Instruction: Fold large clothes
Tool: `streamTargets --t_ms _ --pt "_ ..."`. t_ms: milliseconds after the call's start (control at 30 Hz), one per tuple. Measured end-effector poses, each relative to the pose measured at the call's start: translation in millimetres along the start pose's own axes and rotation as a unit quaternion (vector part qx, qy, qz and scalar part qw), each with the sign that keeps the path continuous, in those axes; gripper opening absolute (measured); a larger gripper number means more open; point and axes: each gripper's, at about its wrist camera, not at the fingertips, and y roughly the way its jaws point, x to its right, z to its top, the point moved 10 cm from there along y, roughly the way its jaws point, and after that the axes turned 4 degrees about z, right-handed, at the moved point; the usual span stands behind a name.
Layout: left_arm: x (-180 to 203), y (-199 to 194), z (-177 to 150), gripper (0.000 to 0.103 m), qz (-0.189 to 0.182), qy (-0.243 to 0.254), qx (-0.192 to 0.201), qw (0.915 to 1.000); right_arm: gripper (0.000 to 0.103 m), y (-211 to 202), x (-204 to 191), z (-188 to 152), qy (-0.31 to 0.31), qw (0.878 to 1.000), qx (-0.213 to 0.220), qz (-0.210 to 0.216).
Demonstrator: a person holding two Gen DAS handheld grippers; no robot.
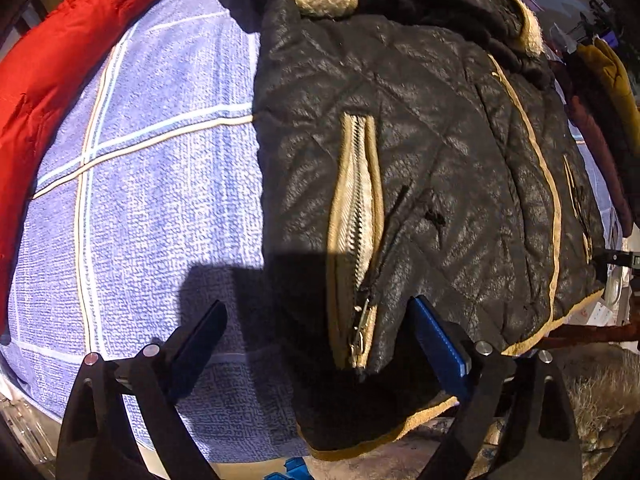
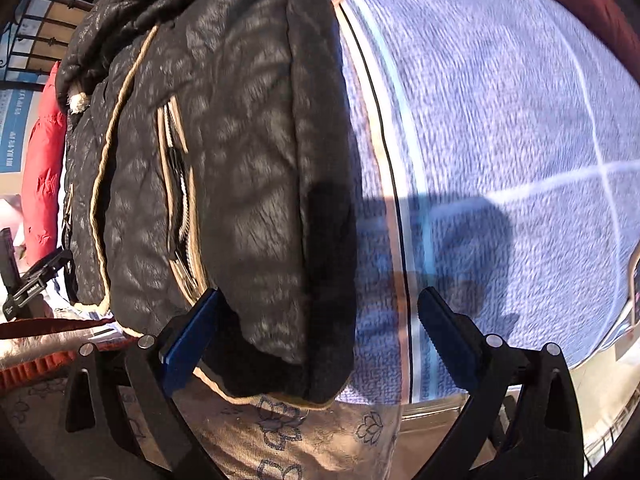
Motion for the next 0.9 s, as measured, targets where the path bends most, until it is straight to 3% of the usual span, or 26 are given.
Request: streamTargets --t_ms 167,267,333,400,500,667,900 --pt "-0.6 16.5 -14.4 0.090 -0.004 -0.006 -0.013 0.9999 0.092 4.9 1.5 -5.8 0.019 0.999 -0.007 0.032" --pt "0.5 20.9 -12.4 0.088 -0.010 -0.015 -0.019 0.9997 0.079 8.4 -7.2 -8.9 0.008 0.999 -0.016 0.043" --pt "9.0 21.4 -9.5 0.076 -0.013 -0.002 -0.019 0.9997 0.071 12.5 -14.9 -11.3 -0.004 0.999 -0.024 0.037" --pt "20.2 21.4 -8.5 0.053 -0.017 0.013 -0.024 0.9995 0.065 13.9 -19.6 -13.8 -0.013 0.999 -0.029 0.027" --pt "29.9 20.9 -9.6 0.044 -0.005 0.021 -0.022 0.9995 0.035 13.5 -28.6 -13.7 -0.023 0.999 -0.034 0.032" --pt "37.8 5.7 -5.7 0.028 -0.037 -0.004 -0.026 0.9990 0.027 4.7 -46.0 -14.5 -0.034 0.998 -0.020 0.045" --pt "39.8 -36.7 15.2 0.024 -0.067 -0.001 -0.002 0.9977 0.022 -29.4 -68.5 -5.5 -0.023 0.996 0.006 0.090"
